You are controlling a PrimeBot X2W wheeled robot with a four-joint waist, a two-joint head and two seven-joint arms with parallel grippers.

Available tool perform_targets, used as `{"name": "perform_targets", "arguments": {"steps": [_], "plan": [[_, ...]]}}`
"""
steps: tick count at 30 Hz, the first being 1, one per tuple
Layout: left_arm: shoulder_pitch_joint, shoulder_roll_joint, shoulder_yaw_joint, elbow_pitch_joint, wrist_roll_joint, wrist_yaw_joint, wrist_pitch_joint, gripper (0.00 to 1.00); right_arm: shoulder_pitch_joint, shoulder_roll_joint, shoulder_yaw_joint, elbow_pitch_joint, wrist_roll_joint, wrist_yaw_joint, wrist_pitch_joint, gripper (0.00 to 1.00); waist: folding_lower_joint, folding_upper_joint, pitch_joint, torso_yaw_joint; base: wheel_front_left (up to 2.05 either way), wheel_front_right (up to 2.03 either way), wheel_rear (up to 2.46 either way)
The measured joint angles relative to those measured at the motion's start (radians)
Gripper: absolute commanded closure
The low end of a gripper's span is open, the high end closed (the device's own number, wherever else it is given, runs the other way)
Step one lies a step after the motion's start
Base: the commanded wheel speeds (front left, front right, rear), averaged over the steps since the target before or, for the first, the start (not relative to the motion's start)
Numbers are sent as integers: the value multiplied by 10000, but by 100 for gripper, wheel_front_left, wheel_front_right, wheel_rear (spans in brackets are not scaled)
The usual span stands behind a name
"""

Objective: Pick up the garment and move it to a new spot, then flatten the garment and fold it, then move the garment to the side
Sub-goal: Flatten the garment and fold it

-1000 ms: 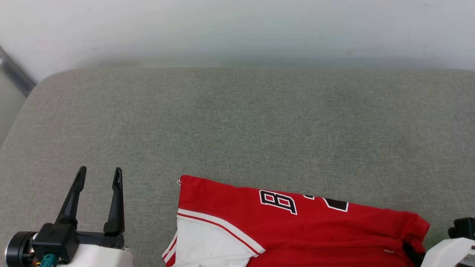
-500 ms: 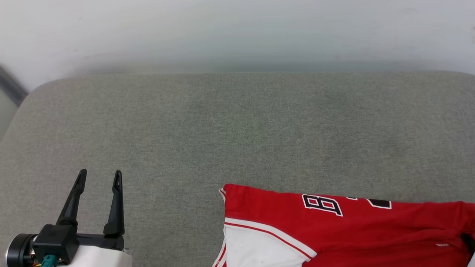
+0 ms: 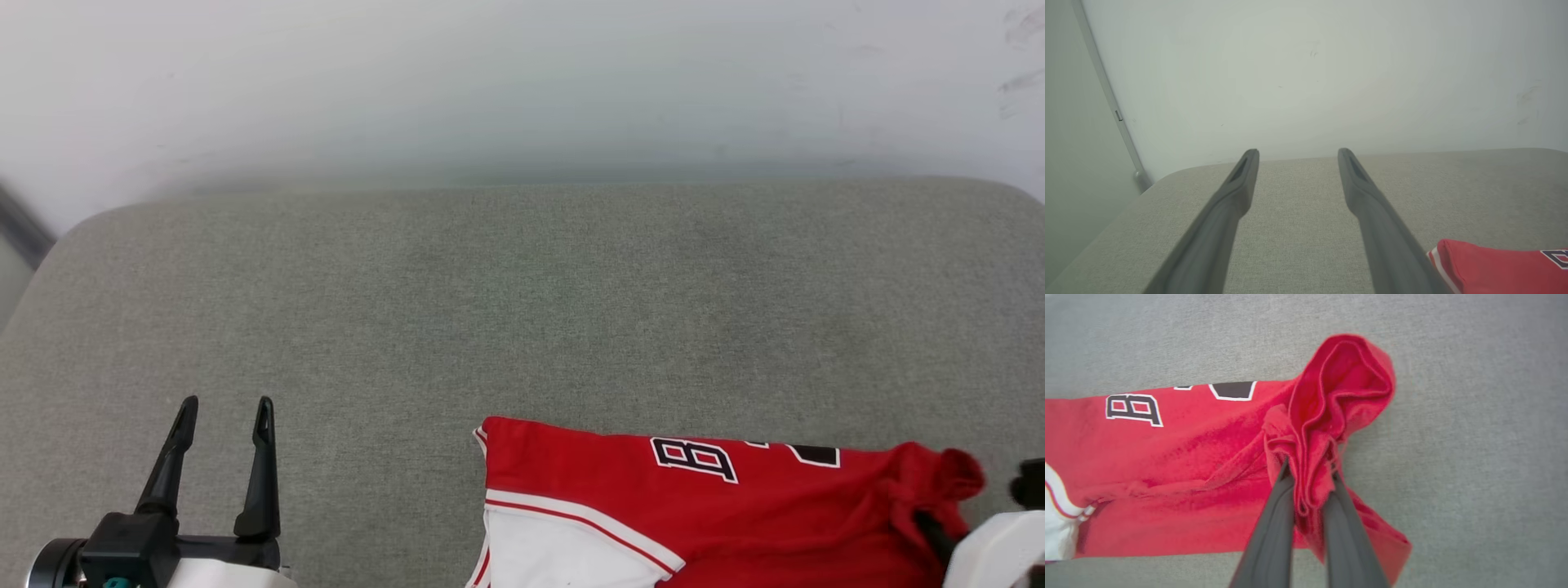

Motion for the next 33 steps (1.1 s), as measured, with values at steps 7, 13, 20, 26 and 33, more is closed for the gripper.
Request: {"name": "perform_targets", "arguments": {"steps": [7, 13, 20, 26, 33], "plan": [[35, -61, -44, 73, 2, -29, 0, 0, 352, 798, 1444, -1478, 75, 0, 932, 100, 0, 0, -105, 147, 0, 0, 0], [43, -75, -134, 105, 10, -40, 0, 0, 249, 1879, 2416, -2157, 453, 0, 1567, 100, 0, 0, -124, 417, 0, 0, 0], [11, -48, -247, 151, -50, -40, 0, 0, -299, 2387, 2980, -2082, 683, 0, 1720, 100, 0, 0, -11, 833, 0, 0, 0], [-58, 67, -345, 192, -81, -40, 0, 0, -762, 2429, 3632, -1244, 1304, -2, 1179, 100, 0, 0, 100, 1193, 0, 0, 0], [-125, 94, -460, 282, -107, -40, 0, 0, -1197, 2435, 4228, -174, 1432, -2, 368, 100, 0, 0, 119, 1583, 0, 0, 0]]}}
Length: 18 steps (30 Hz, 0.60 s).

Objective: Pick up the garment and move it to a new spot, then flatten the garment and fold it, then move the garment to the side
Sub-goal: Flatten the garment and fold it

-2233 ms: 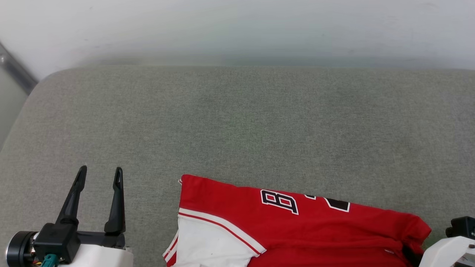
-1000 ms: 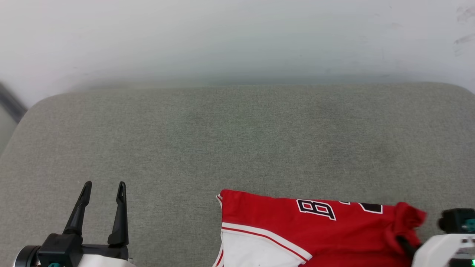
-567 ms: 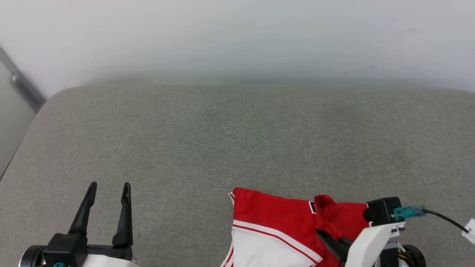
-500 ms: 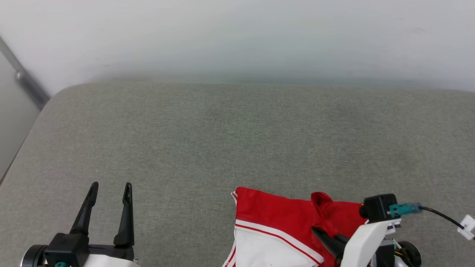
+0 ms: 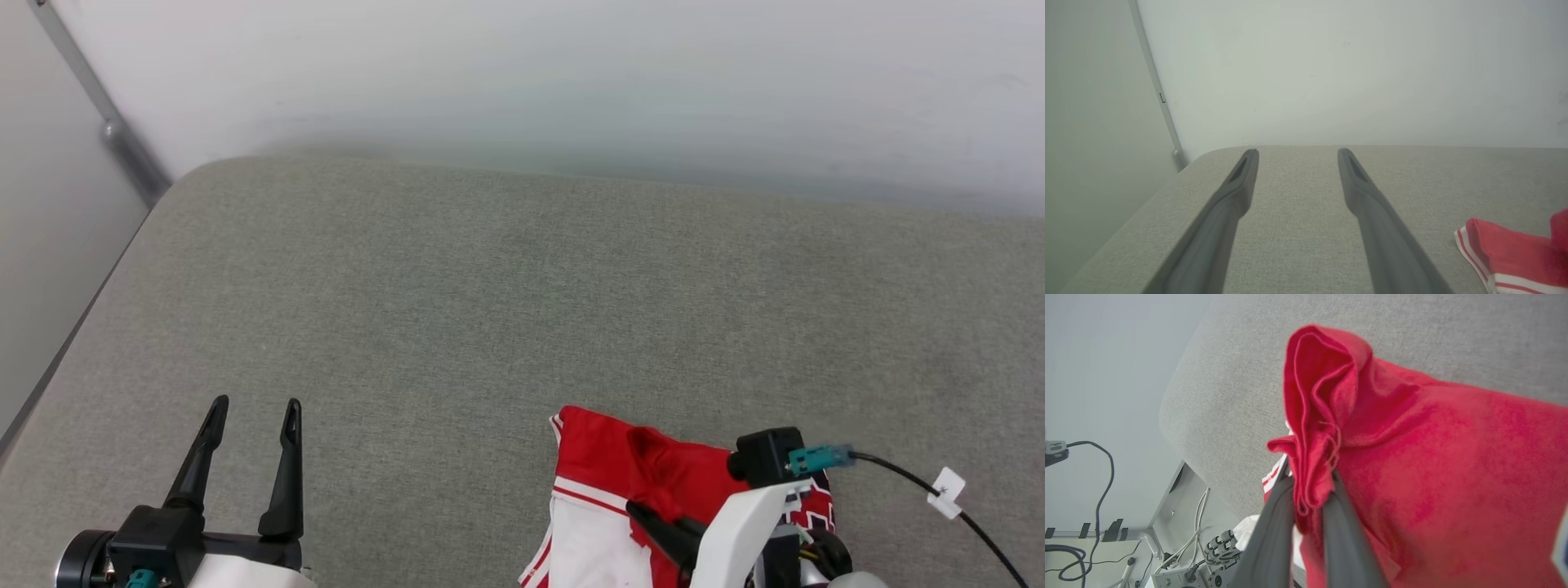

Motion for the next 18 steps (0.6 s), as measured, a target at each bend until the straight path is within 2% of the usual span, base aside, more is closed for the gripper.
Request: {"name": "perform_targets", "arguments": {"steps": [1, 2, 3, 4, 10, 15, 18], "plan": [[-1, 0, -12, 12, 0, 0, 0, 0, -18, 0, 69, 161, 36, 0, -81, 100, 0, 0, -3, 49, 0, 0, 0], [0, 0, -21, 23, -2, 0, 0, 0, -32, -12, 184, 316, 148, 0, -109, 83, 1, 0, -12, 92, 0, 0, 0], [1, 2, -29, 27, -2, 0, 0, 0, -53, -19, 399, 416, 203, 0, -199, 24, 0, 0, -26, 125, 0, 0, 0], [3, 0, -15, 33, -4, 0, 0, 0, -109, -12, 617, 447, 240, 0, -349, 0, 0, 0, -39, 151, 0, 0, 0], [52, 4, 67, 63, -27, -2, 0, 0, -468, 25, 1505, 673, 901, 0, -886, 0, 0, -1, -110, 130, 0, 0, 0], [101, -21, 109, 40, -27, -2, 0, 0, -800, 13, 1292, 656, 412, 0, -1068, 0, 0, 0, -193, -78, 0, 0, 0], [115, -27, 119, 2, -29, -2, 0, 0, -1182, 21, 970, 307, -339, 0, -1632, 0, 0, 0, -222, -269, 0, 0, 0]]}}
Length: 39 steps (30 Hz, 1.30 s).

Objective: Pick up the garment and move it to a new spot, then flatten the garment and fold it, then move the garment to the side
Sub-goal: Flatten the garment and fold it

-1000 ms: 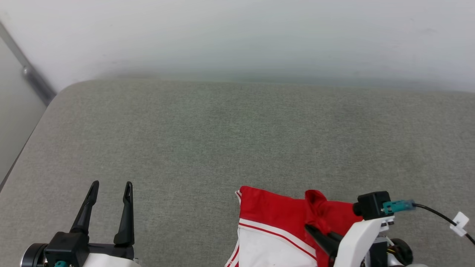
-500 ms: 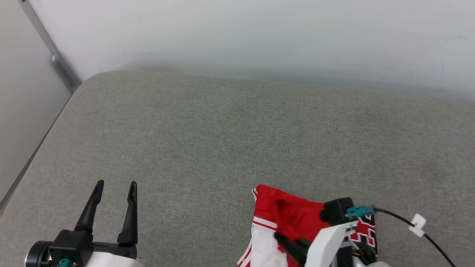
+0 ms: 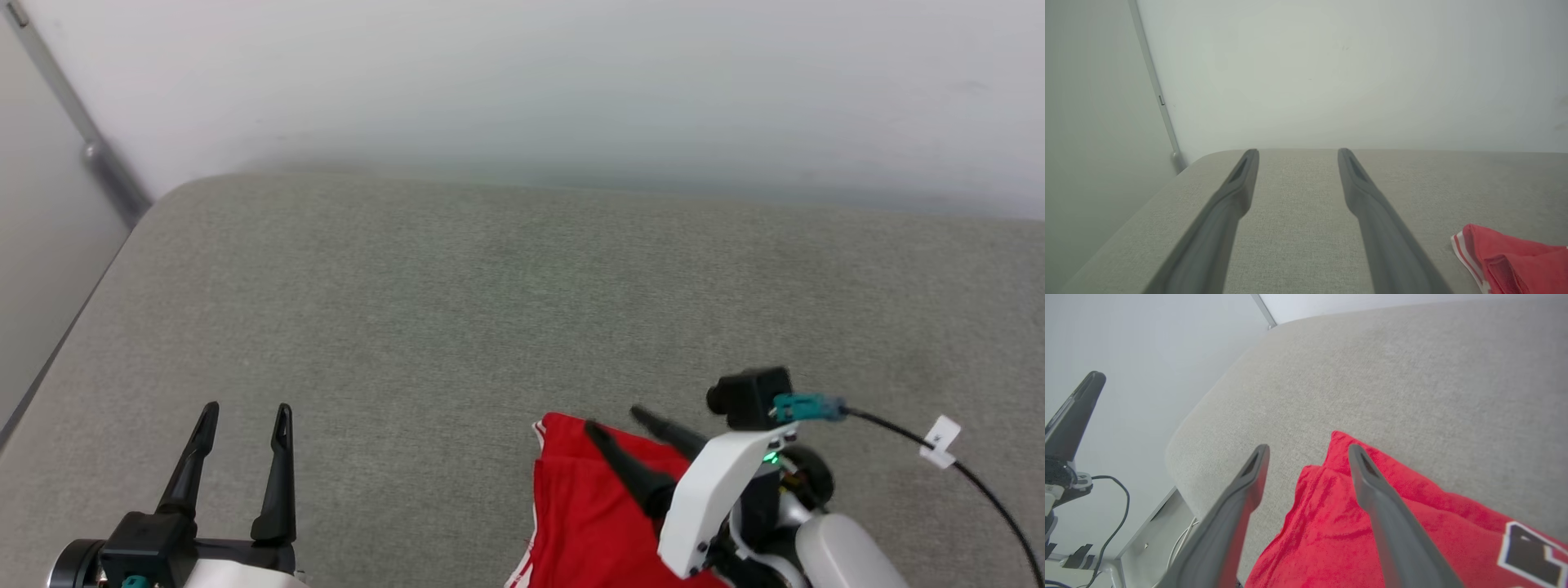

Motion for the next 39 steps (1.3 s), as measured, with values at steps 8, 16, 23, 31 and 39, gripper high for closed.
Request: {"name": "perform_targets", "arguments": {"steps": [8, 16, 23, 31, 39], "plan": [[-38, -50, -23, -109, 0, 2, 0, 0, -755, -1505, -750, -546, -2537, 2, -1486, 0, 0, 0, 2, -628, 0, 0, 0], [-125, -167, -100, -184, 44, 0, 0, 0, -544, -2598, -2351, -738, -3674, 2, -3129, 0, 0, 0, 57, -1198, 0, 0, 0], [-122, -224, -165, -226, 36, 0, 0, 0, 671, -2119, -3837, -1358, -3591, 2, -4652, 0, 0, 0, 80, -1409, 0, 0, 0], [103, -295, -111, -288, -176, 0, 0, 0, 1706, -1697, -4038, -1898, -3720, 2, -5687, 0, 0, 0, 20, -1474, 0, 0, 0], [151, -318, -134, -393, -146, 2, 0, 0, 2074, -1363, -3793, -1941, -3808, 4, -5841, 0, 0, 0, 9, -1375, 0, 0, 0]]}}
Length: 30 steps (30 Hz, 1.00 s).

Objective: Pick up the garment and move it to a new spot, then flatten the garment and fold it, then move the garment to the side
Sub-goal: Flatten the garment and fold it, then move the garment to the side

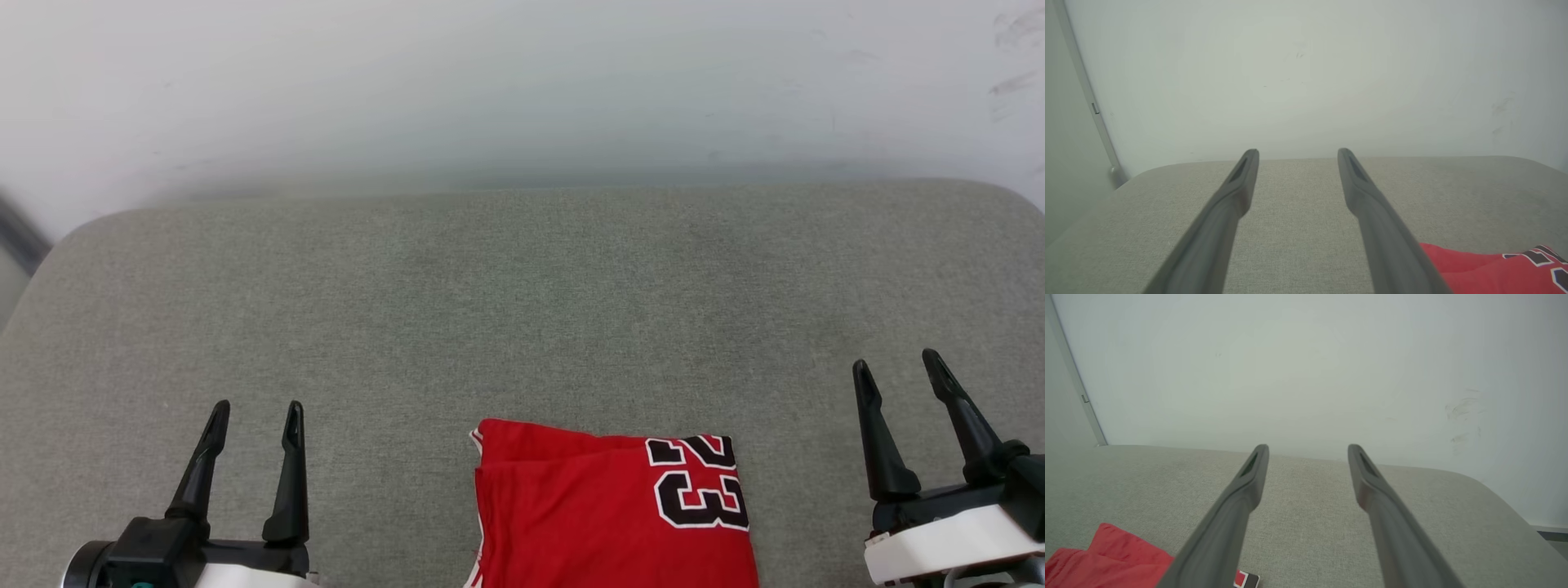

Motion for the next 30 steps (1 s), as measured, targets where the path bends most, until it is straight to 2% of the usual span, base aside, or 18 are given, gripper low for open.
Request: {"name": "perform_targets", "arguments": {"steps": [10, 15, 17, 22, 23, 26, 30], "plan": [[-3, 38, -65, 2, 15, 0, 0, 0, -16, 104, 4, 27, -36, 0, 98, 0, 0, 0, 49, -47, 0, 0, 0], [-34, 52, -192, 52, 40, 0, 0, 0, -43, 50, 79, -140, 196, -2, 832, 0, 0, 0, 118, -6, 0, 0, 0], [-58, 71, -211, 71, 40, -2, 0, 0, -71, -144, 278, -320, 360, 0, 1522, 0, 0, 0, 150, 27, 0, 0, 0], [-128, 86, -222, 98, 35, 0, 0, 0, -82, -725, 874, -817, 1363, -4, 4180, 0, 0, 0, 268, 152, 0, 0, 0], [-170, 69, -184, 111, 35, -2, 0, 0, -81, -1003, 1145, -1129, 1833, -4, 5869, 0, 1, 0, 399, 225, 0, 0, 0], [-254, 42, -228, 100, 40, -2, 0, 0, -95, -901, 1229, -1296, 2445, -2, 7484, 0, 1, 0, 589, 296, 0, 0, 0], [-400, 50, -351, 119, 38, -2, 0, 0, -117, -742, 991, -1271, 2408, -4, 9467, 0, 0, 0, 850, 467, 0, 0, 0]]}}
